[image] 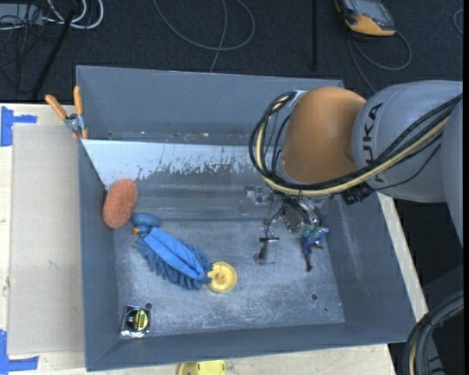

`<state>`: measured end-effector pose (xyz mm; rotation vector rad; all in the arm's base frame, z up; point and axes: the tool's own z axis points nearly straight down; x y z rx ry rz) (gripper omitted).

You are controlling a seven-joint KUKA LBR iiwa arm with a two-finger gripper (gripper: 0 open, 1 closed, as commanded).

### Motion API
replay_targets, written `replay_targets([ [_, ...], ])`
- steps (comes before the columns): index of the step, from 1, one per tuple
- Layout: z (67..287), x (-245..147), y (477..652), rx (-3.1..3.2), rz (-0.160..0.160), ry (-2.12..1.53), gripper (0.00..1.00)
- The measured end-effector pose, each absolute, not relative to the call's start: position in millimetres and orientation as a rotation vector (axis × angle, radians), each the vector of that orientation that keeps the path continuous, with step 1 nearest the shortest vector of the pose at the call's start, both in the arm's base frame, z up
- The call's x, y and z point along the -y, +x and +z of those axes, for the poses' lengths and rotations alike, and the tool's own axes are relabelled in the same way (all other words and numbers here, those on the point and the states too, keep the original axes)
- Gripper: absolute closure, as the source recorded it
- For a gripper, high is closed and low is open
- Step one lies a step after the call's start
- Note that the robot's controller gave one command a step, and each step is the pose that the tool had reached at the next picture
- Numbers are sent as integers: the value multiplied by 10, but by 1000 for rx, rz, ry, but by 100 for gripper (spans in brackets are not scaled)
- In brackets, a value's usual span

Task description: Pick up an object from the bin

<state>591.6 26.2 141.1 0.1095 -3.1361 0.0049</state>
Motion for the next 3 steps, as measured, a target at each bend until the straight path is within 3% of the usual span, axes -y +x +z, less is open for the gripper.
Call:
replay_targets([
  [1,1117,-550,5918,3141,-8,194,0],
  [2,819,-606,5533,3139,1,70,0],
  [3,695,-911,5385,3133,0,204,100],
])
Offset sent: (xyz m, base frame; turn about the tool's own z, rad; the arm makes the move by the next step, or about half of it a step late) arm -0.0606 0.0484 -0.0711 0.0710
